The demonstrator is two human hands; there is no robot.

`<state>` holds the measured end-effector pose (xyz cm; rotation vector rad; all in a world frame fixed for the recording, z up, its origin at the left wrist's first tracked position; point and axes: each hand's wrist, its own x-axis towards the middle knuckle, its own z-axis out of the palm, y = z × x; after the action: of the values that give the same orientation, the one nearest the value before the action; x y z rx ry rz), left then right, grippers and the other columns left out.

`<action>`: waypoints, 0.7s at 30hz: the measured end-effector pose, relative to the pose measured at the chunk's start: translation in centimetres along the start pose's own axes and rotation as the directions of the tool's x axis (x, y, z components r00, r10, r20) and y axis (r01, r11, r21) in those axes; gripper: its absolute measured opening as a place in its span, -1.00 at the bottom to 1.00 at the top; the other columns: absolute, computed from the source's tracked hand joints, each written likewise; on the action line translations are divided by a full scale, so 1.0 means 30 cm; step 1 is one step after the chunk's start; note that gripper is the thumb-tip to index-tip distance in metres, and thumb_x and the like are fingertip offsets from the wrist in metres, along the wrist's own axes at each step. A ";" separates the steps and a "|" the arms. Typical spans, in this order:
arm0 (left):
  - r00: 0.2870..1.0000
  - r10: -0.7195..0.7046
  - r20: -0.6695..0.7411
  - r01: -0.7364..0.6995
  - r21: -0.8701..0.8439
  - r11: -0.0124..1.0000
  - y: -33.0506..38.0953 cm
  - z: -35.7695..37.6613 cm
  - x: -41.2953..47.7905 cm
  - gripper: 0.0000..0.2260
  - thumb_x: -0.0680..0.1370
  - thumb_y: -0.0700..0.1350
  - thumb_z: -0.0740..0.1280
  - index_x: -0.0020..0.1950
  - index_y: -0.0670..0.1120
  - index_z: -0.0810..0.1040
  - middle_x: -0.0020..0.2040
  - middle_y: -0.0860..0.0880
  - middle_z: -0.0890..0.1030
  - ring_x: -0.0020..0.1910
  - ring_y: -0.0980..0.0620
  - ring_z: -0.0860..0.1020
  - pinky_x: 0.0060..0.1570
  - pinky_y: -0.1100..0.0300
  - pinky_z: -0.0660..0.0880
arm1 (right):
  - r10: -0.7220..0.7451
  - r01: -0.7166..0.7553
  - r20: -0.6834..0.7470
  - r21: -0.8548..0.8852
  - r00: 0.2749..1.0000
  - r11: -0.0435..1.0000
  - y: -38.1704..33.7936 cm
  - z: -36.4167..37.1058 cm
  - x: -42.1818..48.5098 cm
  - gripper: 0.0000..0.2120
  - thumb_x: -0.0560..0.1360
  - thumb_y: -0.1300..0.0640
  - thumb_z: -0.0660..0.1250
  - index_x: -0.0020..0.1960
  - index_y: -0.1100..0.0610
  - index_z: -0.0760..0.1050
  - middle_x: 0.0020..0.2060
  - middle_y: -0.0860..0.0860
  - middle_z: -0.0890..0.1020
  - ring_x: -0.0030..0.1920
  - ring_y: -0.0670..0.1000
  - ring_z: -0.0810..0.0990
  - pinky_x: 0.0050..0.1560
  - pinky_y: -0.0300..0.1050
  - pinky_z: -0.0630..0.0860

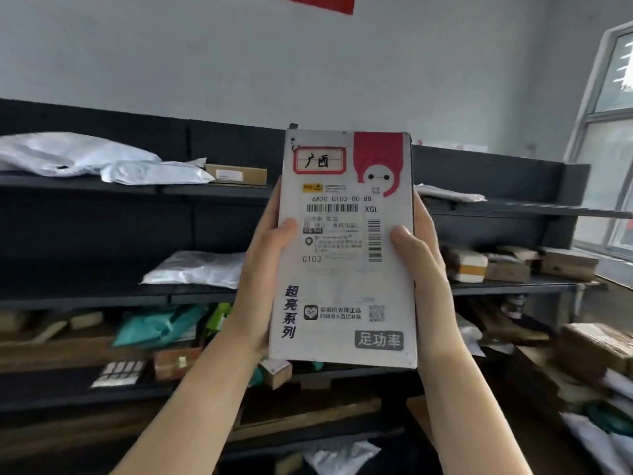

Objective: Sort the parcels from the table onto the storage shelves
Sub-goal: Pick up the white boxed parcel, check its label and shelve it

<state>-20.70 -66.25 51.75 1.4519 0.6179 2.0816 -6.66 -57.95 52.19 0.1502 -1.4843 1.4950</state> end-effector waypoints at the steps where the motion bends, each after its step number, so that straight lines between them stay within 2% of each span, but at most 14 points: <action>1: 1.000 0.007 -0.025 -0.007 0.021 1.000 0.061 -0.055 -0.028 -0.57 0.59 -0.07 0.22 0.48 0.03 0.41 0.28 -0.07 0.66 0.25 -0.08 0.63 0.06 0.07 0.61 | 0.009 -0.009 0.028 0.024 1.000 1.000 0.035 0.076 0.005 -0.46 0.61 0.14 0.18 0.58 -0.02 0.24 0.39 0.14 0.57 0.32 0.21 0.61 0.22 0.21 0.61; 7: 0.988 0.053 -0.143 -0.027 0.179 0.984 0.423 -0.416 -0.212 -0.52 0.63 -0.11 0.14 0.58 -0.01 0.28 0.39 -0.13 0.58 0.35 -0.13 0.56 0.14 -0.02 0.59 | 0.033 -0.054 0.157 0.134 0.987 0.990 0.259 0.550 0.023 -0.47 0.62 0.13 0.19 0.58 -0.05 0.26 0.37 0.08 0.60 0.30 0.15 0.64 0.14 0.07 0.64; 12: 0.969 0.080 -0.232 -0.012 0.281 0.960 0.672 -0.705 -0.361 -0.54 0.64 -0.13 0.13 0.56 0.01 0.31 0.38 -0.11 0.59 0.34 -0.13 0.56 0.17 -0.05 0.58 | 0.043 -0.094 0.232 0.214 0.972 0.972 0.441 0.917 0.007 -0.50 0.62 0.13 0.22 0.55 -0.07 0.31 0.38 0.07 0.60 0.32 0.15 0.62 0.14 0.04 0.64; 14: 0.959 0.102 -0.263 -0.013 0.319 0.948 0.753 -0.807 -0.412 -0.55 0.66 -0.15 0.10 0.56 -0.01 0.30 0.39 -0.11 0.58 0.35 -0.13 0.56 0.19 -0.07 0.57 | 0.060 -0.123 0.265 0.228 0.962 0.966 0.508 1.043 0.009 -0.48 0.61 0.10 0.23 0.55 -0.07 0.30 0.39 0.07 0.59 0.32 0.16 0.62 0.17 0.10 0.63; 18: 0.941 0.136 -0.309 -0.017 0.357 0.934 0.897 -0.984 -0.491 -0.59 0.64 -0.12 0.15 0.50 0.04 0.39 0.34 -0.06 0.63 0.31 -0.08 0.60 0.08 0.07 0.61 | 0.114 -0.192 0.317 0.229 0.941 0.954 0.624 1.267 0.032 -0.44 0.59 0.08 0.24 0.58 -0.02 0.26 0.43 0.16 0.53 0.36 0.26 0.57 0.30 0.39 0.50; 21: 0.929 0.164 -0.331 -0.022 0.393 0.919 0.984 -1.099 -0.518 -0.63 0.60 -0.07 0.19 0.40 0.11 0.50 0.32 -0.06 0.64 0.29 -0.08 0.61 0.05 0.07 0.62 | 0.139 -0.233 0.346 0.249 0.928 0.940 0.706 1.396 0.061 -0.44 0.60 0.09 0.24 0.58 -0.03 0.26 0.43 0.15 0.53 0.36 0.25 0.57 0.30 0.41 0.49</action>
<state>-52.04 -101.04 48.89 1.3211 1.1787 2.4270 -44.08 -86.16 48.99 0.4589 -1.5626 1.9118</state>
